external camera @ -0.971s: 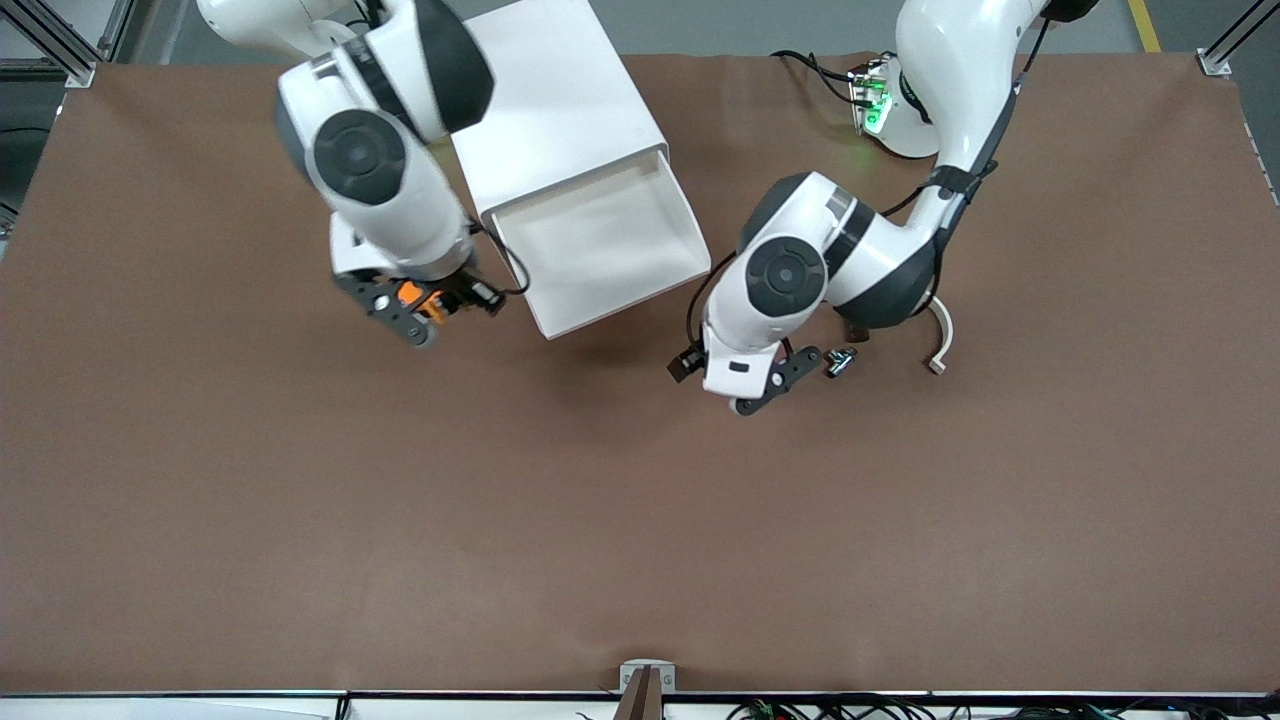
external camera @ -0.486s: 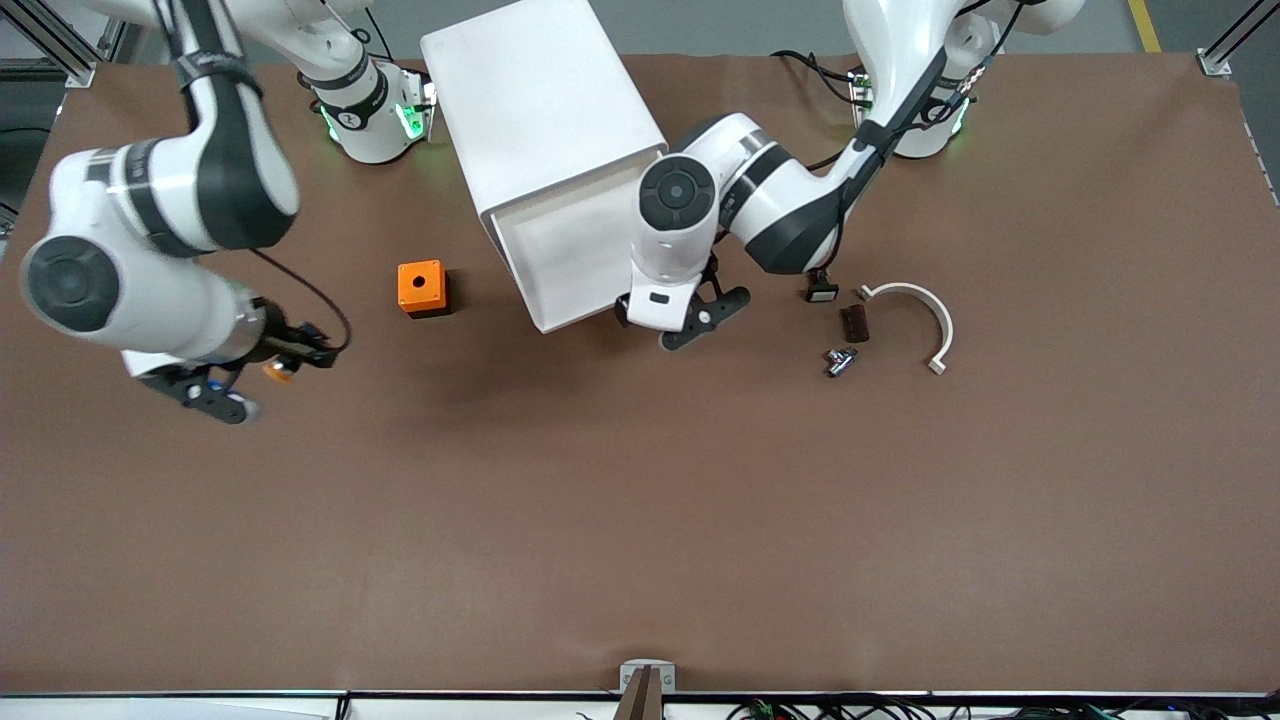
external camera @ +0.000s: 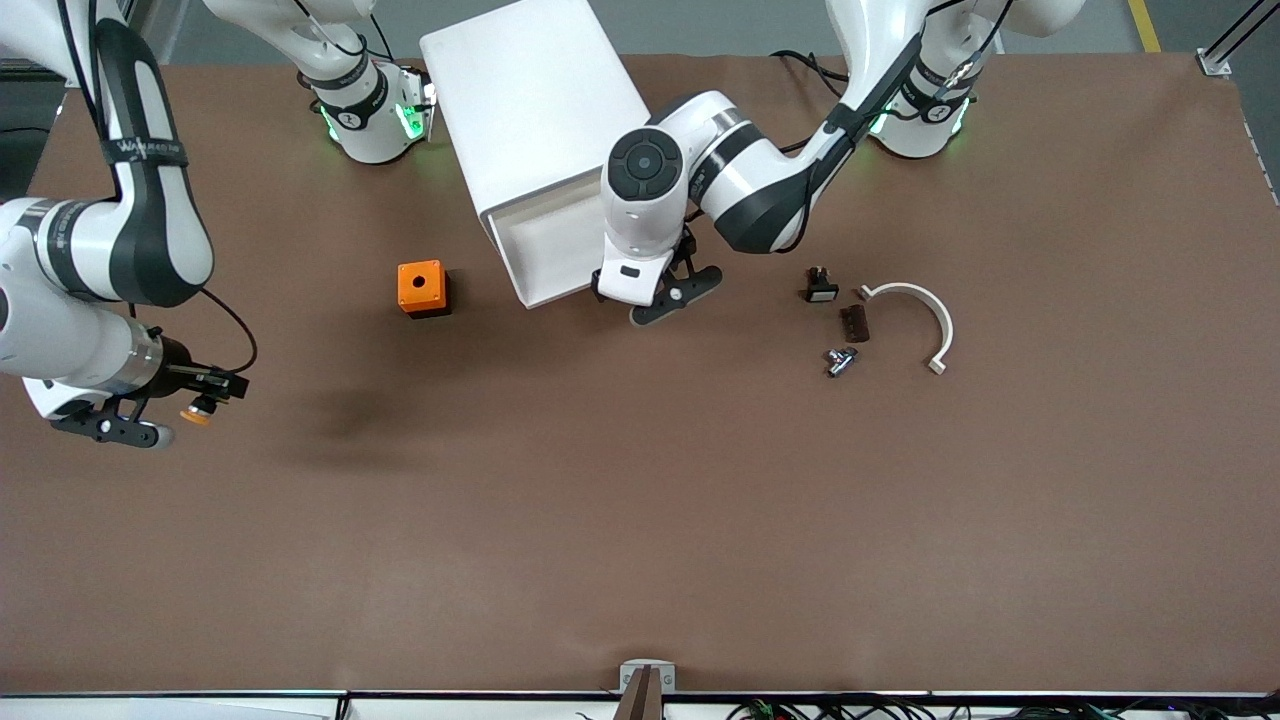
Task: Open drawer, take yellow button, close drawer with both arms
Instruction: 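Push the drawer closed with the left gripper while the right gripper carries button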
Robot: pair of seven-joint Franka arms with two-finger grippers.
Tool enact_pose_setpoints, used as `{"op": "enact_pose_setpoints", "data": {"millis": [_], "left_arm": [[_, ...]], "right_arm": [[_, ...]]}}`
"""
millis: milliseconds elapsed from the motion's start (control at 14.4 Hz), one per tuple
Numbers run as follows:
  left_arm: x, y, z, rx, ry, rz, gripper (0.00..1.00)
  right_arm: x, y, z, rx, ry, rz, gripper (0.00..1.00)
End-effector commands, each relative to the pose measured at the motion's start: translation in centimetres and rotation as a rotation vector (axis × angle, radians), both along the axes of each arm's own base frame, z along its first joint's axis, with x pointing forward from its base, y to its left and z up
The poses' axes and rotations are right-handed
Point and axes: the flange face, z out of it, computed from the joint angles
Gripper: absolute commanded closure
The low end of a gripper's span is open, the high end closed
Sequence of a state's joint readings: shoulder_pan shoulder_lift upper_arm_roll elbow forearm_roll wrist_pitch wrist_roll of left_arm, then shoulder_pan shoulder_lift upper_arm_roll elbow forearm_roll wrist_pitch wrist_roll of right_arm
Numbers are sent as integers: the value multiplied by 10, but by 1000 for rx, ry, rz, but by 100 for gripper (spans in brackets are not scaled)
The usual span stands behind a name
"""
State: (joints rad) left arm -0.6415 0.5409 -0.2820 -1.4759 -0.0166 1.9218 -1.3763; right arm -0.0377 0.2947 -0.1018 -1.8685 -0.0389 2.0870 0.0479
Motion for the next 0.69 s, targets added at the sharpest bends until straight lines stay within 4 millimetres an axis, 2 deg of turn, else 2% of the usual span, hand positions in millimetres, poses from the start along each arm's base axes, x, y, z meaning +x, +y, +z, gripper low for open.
{"op": "enact_pose_setpoints", "data": {"millis": [0,139,278,416,624], "left_arm": [[-20,-9,5,-25,37,5,0],[-27,-13,6,-35,54,5,0],[-34,-19,7,-56,84,10,0],[-36,-20,7,-62,94,14,0],[-40,-22,6,-76,121,24,0]], "right_arm": [[-11,-56,-43,-3,-37,95,100],[-21,-93,-84,-8,-70,145,100],[-25,-110,-117,-12,-87,170,100],[-27,-116,-138,-8,-88,191,100],[-25,-114,-150,-4,-90,196,99]]}}
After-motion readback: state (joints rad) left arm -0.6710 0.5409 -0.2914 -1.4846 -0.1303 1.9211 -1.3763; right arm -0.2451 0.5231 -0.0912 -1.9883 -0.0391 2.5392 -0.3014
